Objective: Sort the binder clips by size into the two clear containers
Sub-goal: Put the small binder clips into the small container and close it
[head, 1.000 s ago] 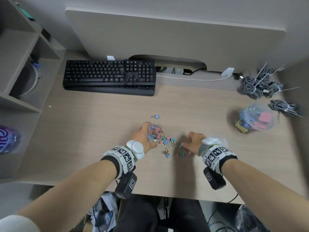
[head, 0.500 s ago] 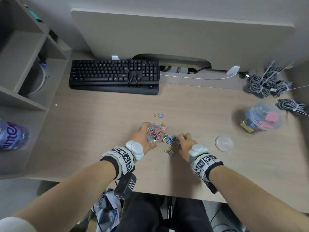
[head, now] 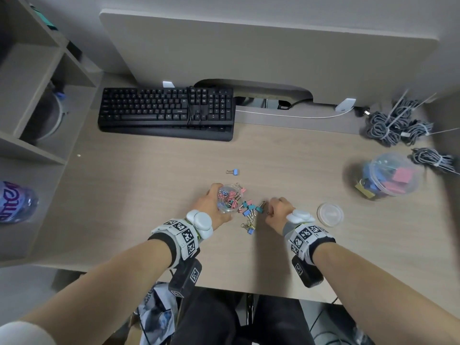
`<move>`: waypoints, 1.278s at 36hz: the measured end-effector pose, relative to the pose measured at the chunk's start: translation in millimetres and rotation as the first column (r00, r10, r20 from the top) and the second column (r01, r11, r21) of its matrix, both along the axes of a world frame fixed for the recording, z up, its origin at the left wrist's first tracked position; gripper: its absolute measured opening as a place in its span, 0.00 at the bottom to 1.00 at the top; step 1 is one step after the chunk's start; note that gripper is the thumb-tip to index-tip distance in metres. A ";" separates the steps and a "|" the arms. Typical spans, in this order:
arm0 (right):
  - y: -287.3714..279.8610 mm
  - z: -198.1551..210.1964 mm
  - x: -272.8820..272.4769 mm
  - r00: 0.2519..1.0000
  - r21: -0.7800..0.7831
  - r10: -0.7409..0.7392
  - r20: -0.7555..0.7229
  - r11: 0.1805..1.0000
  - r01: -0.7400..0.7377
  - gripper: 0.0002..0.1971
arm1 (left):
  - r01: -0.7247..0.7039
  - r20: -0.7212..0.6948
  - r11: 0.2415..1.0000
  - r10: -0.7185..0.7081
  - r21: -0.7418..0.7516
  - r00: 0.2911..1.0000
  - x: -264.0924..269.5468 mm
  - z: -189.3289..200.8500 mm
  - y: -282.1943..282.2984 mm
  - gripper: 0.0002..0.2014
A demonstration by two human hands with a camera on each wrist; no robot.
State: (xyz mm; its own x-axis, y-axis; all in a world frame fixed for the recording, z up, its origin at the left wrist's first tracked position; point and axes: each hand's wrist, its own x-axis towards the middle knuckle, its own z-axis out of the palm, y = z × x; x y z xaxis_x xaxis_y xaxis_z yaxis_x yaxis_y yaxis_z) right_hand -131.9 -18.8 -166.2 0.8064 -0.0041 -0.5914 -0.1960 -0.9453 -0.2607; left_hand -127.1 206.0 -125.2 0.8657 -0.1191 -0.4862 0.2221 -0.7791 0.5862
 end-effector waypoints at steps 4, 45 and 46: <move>-4.6 4.1 6.1 0.997 0.038 -0.073 0.005 0.997 0.073 0.06 | 0.013 -0.006 1.000 -0.013 0.002 1.000 2.6 -0.9 -6.1 0.40; -2.7 21.3 20.5 0.997 -0.057 -0.032 -0.070 0.998 0.028 0.24 | -0.059 0.012 0.997 0.059 -0.044 0.998 7.9 3.2 12.1 0.40; 2.5 19.2 17.0 0.998 -0.013 -0.056 -0.038 0.998 0.056 0.25 | -0.061 0.012 0.997 0.062 -0.040 0.998 7.7 2.8 14.0 0.40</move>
